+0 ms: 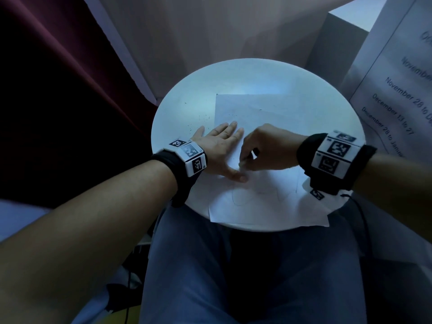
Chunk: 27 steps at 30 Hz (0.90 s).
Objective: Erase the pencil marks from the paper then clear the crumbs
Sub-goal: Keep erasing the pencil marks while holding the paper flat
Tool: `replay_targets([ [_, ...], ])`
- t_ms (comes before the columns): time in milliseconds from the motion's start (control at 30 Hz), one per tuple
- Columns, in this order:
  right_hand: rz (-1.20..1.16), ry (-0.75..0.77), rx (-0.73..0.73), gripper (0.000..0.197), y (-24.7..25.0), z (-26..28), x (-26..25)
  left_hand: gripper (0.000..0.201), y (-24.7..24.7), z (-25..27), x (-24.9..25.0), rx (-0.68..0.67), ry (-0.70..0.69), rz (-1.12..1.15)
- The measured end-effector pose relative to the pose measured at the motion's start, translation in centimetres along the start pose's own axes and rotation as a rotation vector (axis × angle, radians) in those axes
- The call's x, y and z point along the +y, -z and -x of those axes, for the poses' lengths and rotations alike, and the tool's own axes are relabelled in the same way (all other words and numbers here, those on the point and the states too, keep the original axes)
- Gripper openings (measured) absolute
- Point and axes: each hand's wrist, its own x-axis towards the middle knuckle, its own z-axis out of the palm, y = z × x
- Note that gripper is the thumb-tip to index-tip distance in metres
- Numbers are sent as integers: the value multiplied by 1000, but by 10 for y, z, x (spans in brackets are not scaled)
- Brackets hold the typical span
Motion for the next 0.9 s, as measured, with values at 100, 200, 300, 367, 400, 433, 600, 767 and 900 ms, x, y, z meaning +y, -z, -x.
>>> replay_targets([
  [100, 4, -54, 110, 10, 11, -14, 19, 129, 0, -1, 0, -7, 2, -3],
  [200, -23, -124, 274, 11, 16, -20, 31, 129, 0, -1, -1, -3, 7, 5],
  [300, -9, -48, 136, 8, 1, -8, 13, 130, -2, -3, -2, -3, 2, 4],
  [367, -25, -47, 16, 6, -2, -1, 7, 131, -2, -3, -2, -7, 1, 1],
  [400, -30, -56, 9, 6, 1, -3, 9, 130, -2, -3, -2, -9, 1, 1],
  [433, -36, -69, 49, 7, 6, -8, 15, 130, -2, -3, -1, -9, 2, 1],
  [600, -14, -123, 224, 10, 14, -20, 28, 128, -1, 0, -1, 1, 3, 3],
  [767, 39, -24, -75, 18, 5, 0, -1, 129, -1, -1, 0, -14, 0, 0],
  [900, 18, -106, 76, 11, 23, -12, 17, 127, -1, -1, 0, -10, 8, -1],
])
